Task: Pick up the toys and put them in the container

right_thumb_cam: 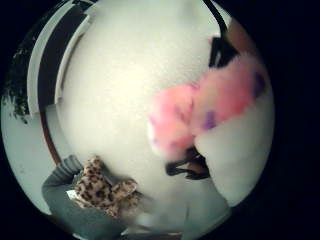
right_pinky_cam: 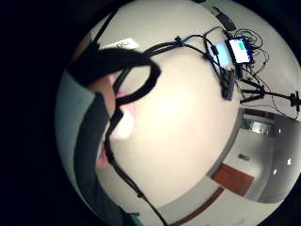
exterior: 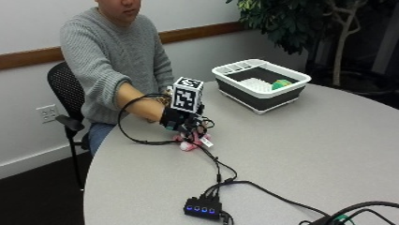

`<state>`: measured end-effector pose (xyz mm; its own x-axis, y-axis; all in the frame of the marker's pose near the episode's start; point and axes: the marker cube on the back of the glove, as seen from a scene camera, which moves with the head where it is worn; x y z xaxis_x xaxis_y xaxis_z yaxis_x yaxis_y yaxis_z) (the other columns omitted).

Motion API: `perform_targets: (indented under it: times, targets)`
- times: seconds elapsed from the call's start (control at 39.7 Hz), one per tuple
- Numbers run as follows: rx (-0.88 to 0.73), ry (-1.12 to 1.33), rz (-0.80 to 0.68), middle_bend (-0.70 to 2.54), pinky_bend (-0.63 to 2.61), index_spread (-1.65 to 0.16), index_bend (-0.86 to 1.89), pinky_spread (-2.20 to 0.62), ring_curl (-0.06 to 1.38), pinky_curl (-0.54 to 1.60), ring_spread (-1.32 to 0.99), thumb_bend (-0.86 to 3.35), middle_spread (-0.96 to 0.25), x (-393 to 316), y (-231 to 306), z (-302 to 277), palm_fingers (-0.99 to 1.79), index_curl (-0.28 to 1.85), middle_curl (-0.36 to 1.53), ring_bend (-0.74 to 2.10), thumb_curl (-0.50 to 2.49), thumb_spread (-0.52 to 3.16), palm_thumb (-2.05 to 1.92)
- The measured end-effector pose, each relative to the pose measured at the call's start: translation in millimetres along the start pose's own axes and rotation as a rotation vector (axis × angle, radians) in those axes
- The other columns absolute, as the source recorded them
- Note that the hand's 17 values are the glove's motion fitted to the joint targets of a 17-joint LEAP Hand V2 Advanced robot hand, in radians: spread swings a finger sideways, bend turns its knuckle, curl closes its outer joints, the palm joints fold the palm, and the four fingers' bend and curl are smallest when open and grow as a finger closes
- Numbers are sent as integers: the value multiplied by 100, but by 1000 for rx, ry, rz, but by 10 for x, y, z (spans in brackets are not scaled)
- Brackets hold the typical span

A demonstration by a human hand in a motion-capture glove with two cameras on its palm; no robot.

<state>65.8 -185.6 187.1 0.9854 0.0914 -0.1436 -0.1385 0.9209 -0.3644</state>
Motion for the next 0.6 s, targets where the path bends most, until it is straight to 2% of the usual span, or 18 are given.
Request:
perform_targets:
  times: [0.23,0.3,0.4,0.5,0.6]
  targets:
    - [50,-76,20,38,110,-43,41,-32,39,45,-45,25,-28,15,-2,-116,76,43,34,70,51,106,60]
    - [116,-189,64,41,110,-44,46,-34,41,47,-49,24,-29,166,-7,-437,73,47,37,72,54,101,61]
    - [252,-346,133,45,112,-44,49,-36,43,49,-53,23,-31,500,16,-1145,70,52,40,74,58,95,62]
    - [330,-332,132,48,114,-44,52,-38,46,51,-56,21,-32,665,131,-1696,67,56,43,76,62,91,62]
    - [355,-328,130,51,116,-44,54,-39,48,52,-58,20,-33,729,190,-1894,64,60,46,78,65,87,62]
